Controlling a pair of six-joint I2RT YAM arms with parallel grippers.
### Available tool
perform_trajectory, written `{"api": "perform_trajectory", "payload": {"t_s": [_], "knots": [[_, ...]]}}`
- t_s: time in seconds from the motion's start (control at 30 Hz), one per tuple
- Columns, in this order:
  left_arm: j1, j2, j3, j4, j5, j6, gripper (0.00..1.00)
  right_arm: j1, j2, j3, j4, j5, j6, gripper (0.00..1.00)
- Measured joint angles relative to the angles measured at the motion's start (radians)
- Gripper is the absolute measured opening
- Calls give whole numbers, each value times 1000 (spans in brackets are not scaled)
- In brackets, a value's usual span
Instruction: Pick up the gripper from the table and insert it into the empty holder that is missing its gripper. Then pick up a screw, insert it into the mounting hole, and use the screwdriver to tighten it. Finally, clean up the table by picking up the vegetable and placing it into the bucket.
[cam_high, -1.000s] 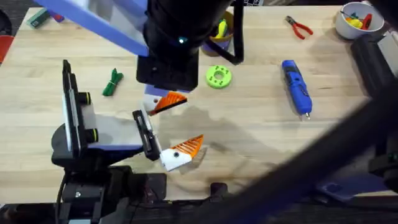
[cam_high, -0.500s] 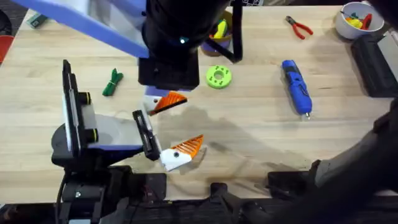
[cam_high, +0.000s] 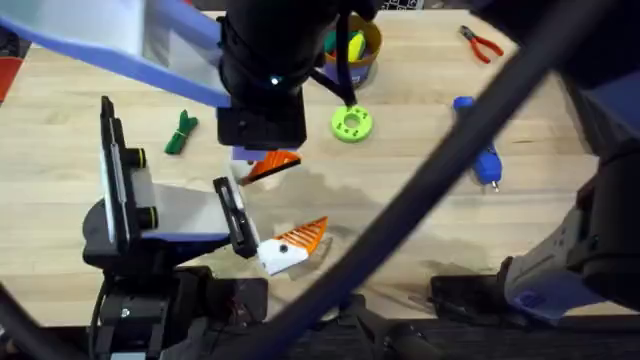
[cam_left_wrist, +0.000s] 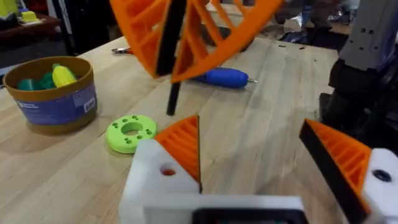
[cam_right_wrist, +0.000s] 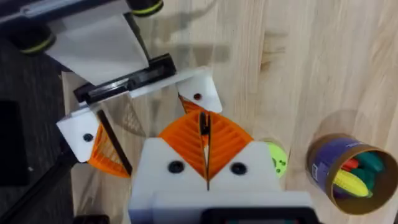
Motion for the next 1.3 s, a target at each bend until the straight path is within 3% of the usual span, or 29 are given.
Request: {"api": "perform_trajectory", "payload": {"t_s": [1.3], "knots": [[0, 0, 0, 0, 0, 0, 986, 0, 21, -77, 53, -34, -17, 6]]}}
